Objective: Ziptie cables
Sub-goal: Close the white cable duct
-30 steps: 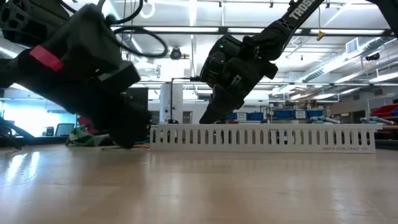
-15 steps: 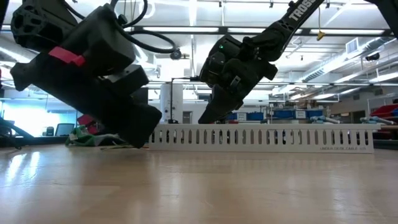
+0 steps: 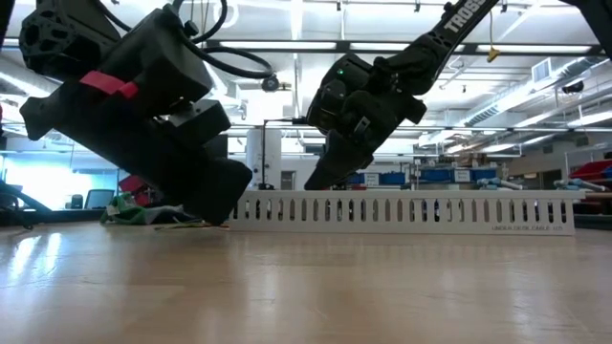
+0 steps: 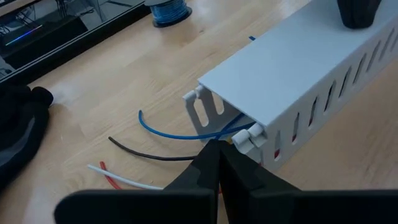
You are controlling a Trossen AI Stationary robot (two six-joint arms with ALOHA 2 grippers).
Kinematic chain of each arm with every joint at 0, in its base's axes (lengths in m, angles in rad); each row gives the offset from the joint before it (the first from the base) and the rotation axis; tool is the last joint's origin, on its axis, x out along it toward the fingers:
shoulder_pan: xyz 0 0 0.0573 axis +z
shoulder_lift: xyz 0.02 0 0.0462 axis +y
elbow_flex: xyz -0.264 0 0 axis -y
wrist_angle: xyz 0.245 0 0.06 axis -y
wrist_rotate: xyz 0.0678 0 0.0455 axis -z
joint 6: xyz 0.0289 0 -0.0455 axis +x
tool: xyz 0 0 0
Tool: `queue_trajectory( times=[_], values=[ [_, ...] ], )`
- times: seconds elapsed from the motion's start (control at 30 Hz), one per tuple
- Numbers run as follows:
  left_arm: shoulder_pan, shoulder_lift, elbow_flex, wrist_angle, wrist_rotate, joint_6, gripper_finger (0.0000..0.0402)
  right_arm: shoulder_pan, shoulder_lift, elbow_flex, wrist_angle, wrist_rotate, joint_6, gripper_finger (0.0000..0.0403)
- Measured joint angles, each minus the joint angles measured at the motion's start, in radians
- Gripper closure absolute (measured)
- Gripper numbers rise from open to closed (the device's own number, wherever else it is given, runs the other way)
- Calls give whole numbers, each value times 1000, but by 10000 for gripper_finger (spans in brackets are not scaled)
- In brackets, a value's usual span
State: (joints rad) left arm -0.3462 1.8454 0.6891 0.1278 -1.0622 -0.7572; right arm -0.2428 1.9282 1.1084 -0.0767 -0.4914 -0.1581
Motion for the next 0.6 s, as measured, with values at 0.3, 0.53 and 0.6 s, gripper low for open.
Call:
queue_trajectory(
  times=[0.3,0.53,0.6],
  values=[
    [0,0,0,12,1,3,401,0,1,0,38,-1,8,403],
    [0,1,0,41,10,25,401,1,1,-1,53,-1,8,403],
    [-1,1,0,42,10,25,401,2,1,0,54,-1,8,403]
  ],
)
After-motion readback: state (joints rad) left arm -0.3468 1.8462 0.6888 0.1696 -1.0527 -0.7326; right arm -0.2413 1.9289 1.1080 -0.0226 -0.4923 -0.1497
